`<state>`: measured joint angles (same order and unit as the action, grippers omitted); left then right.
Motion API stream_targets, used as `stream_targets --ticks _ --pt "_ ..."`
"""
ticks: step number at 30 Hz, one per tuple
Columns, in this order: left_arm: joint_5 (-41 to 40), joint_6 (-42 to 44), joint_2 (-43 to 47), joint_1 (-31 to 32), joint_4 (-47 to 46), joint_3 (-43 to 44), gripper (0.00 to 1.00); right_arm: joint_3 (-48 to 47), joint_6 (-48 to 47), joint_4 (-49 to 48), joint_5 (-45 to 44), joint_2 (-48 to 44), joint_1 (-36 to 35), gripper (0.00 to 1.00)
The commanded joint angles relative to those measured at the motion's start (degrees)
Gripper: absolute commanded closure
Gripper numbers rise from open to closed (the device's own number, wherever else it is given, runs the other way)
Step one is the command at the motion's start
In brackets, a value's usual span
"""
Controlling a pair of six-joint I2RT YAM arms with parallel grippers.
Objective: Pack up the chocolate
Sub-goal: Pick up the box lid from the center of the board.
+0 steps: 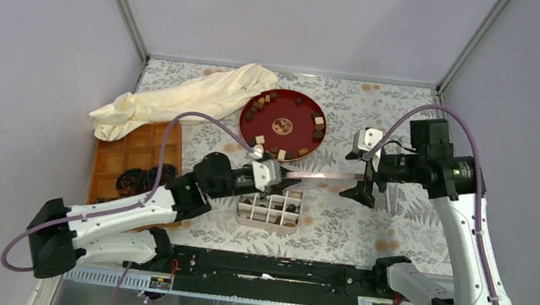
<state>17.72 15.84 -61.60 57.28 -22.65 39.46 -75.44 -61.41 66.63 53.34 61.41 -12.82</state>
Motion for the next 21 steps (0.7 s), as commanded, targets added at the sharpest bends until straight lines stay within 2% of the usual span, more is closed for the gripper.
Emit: stream_targets --ticks 1,6,8,11,16,17,21 --pt "-7.60 -22.44 6.28 -0.65 0.76 -4.05 1.00 -5.85 7.65 -5.98 -1.68 -1.28 -0.15 0.00" --pt "-8.44 -40.02 13.70 -4.94 8.40 -5.28 1.00 -3.37 7.07 -5.91 8.42 -1.76 1.50 0.00" --pt "-5.29 -44.58 15.79 -8.88 9.98 -5.61 1.00 1.28 3.77 -6.77 11.53 -2.99 2.39 0.00" --pt "1.31 -50.50 17.49 -15.00 9.23 -6.90 1.00 7.07 4.81 -10.69 15.59 -5.05 4.31 0.00" --pt "18.12 -62.14 14.41 -27.21 -0.40 -10.93 1.00 14.02 7.42 -16.54 18.58 -6.66 6.74 0.00" --pt "22.61 -64.56 13.06 -29.25 -4.17 -12.49 1.00 15.87 9.74 -19.30 19.02 -6.79 7.19 0.00" --pt "31.59 -71.30 7.58 -34.89 -14.59 -14.24 1.00 24.18 22.36 -32.61 23.85 -6.91 8.94 0.00"
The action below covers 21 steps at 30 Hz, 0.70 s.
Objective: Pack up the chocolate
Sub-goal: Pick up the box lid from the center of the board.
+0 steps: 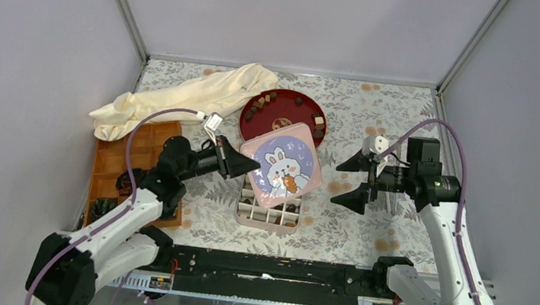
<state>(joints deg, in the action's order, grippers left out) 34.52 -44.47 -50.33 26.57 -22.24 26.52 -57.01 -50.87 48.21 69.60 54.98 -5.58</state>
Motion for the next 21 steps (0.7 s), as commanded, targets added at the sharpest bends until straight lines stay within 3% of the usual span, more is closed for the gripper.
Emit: stream_targets --ticks 1,10,21 --pt "15.88 -11.43 -4.96 -4.77 -16.14 -1.21 1.00 7.56 14.45 -17.09 9.12 -0.49 2.12 0.00" --pt "17.57 -8.34 -10.32 -5.39 -16.03 -0.12 1.00 15.20 29.16 -31.86 10.53 0.36 3.15 0.00" --pt "18.02 -6.93 -10.62 -5.39 -14.40 -0.05 1.00 15.70 30.00 -33.04 9.96 -0.13 4.55 0.00"
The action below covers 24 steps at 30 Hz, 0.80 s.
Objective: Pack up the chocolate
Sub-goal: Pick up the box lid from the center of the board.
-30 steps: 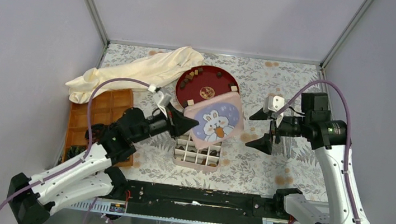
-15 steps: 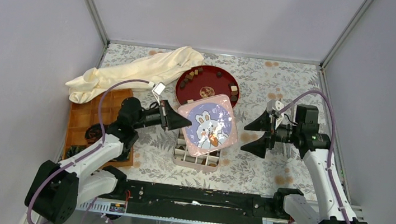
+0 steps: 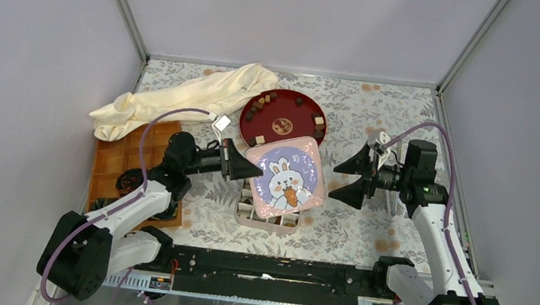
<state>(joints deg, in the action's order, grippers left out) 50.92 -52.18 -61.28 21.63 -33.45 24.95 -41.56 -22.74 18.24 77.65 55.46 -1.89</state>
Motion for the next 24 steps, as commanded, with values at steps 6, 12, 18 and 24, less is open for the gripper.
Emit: stream_targets --ticks 6,12,18,24 --pt "1.91 0.61 0.27 -0.45 -3.17 1.51 1.00 0.73 2.94 -4.13 2.07 -0.84 1.11 0.00" --pt "1.99 0.27 0.40 -0.45 -3.56 1.50 1.00 1.61 7.16 -7.32 1.82 -0.84 1.36 0.00" --pt "2.52 -0.67 0.02 -0.36 -4.85 1.41 1.00 1.90 9.06 -8.66 0.97 -0.97 1.45 0.00" --pt "2.57 -0.81 0.02 -0.41 -4.87 1.42 1.00 2.52 12.63 -10.48 0.45 -0.96 1.45 0.00"
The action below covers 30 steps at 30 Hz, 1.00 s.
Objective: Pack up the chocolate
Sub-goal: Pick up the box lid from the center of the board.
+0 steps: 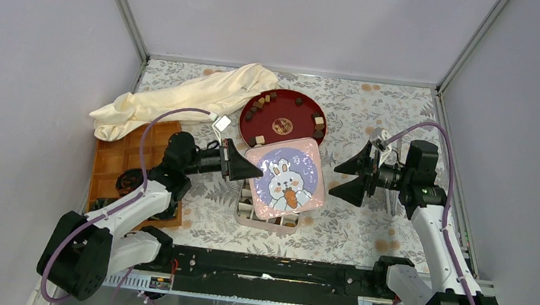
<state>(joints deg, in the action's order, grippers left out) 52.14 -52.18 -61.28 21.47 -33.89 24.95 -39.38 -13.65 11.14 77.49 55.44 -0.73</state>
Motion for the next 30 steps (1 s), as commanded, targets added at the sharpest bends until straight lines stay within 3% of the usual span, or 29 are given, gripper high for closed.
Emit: stream_targets --ticks 1,9,15,27,30 --pt "1.29 -0.81 0.02 -0.21 -4.49 1.42 1.00 0.38 3.82 -3.48 0.54 -0.90 0.29 0.00" --pt "1.37 -1.28 -0.05 -0.07 -5.16 1.33 1.00 0.93 8.55 -6.83 -1.01 -0.78 0.29 0.00" --pt "1.54 -1.86 -0.83 0.32 -6.29 1.67 1.00 3.48 25.25 -20.14 -7.22 -0.48 0.29 0.00" --pt "2.64 -3.04 -7.18 2.26 -10.23 5.23 1.00 4.90 32.59 -24.76 -3.57 4.31 -0.18 0.01" --pt "3.17 -2.77 -9.54 3.37 -10.24 7.13 1.00 5.15 32.36 -24.84 -3.72 5.01 -1.61 0.05"
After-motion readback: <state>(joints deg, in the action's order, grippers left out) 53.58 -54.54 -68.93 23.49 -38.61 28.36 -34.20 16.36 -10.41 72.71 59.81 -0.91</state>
